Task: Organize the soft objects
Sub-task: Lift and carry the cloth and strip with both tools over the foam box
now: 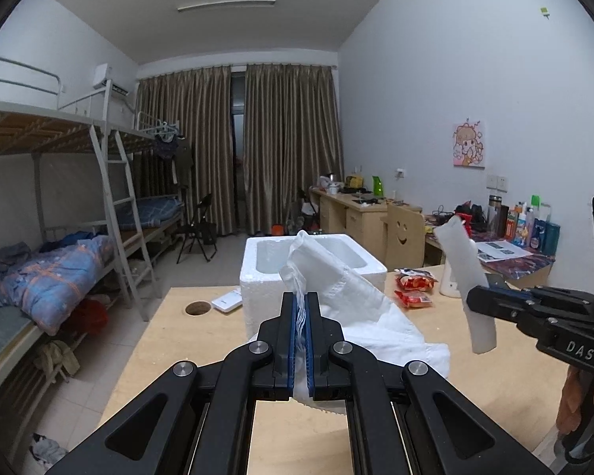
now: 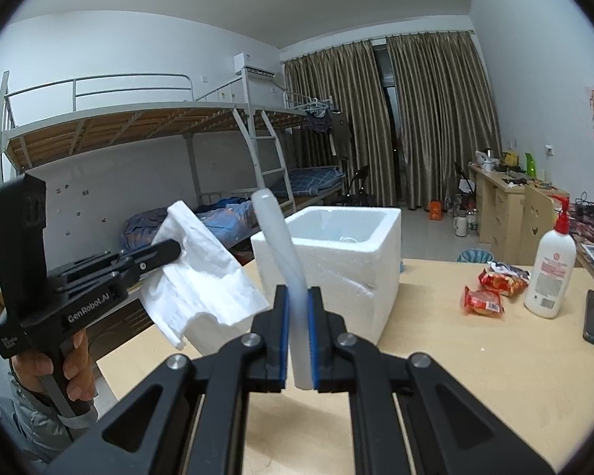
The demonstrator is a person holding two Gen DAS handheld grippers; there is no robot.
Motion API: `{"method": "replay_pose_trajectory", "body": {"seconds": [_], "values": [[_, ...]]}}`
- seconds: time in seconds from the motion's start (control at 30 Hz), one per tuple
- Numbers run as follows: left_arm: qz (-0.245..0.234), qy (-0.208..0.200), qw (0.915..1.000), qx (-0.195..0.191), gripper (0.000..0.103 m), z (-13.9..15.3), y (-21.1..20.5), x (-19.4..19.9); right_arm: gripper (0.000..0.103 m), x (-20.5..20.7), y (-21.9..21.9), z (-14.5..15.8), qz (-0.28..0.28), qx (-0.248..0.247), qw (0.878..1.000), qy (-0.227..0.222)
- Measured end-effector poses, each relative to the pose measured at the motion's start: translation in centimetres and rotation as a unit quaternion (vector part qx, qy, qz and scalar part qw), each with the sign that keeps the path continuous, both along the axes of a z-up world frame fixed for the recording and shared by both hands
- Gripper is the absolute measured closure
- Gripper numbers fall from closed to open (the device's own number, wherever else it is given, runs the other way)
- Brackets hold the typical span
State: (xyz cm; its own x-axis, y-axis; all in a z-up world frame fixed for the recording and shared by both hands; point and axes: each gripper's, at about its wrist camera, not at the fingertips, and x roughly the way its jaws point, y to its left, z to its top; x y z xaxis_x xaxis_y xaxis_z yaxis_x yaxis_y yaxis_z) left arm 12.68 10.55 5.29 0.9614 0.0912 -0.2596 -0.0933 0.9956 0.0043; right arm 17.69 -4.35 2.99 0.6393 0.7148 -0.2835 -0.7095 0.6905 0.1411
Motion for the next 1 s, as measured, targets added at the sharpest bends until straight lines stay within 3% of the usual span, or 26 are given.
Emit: {"method": "replay_pose_trajectory", "body": {"seconds": [0.4,1.0], "values": [[0.020,0.009,0.9997,-0.013,0.099,1.8,2.1,3.0,0.092,2.0,1.3,2.4,0.010,-0.003,1.000,-0.002],[0.039,0.025,0.9988,-0.014,0.099,4.4,3.8,10.9,0.092,7.6,3.0,3.8,0.018,-0.010,1.000,0.022]]}}
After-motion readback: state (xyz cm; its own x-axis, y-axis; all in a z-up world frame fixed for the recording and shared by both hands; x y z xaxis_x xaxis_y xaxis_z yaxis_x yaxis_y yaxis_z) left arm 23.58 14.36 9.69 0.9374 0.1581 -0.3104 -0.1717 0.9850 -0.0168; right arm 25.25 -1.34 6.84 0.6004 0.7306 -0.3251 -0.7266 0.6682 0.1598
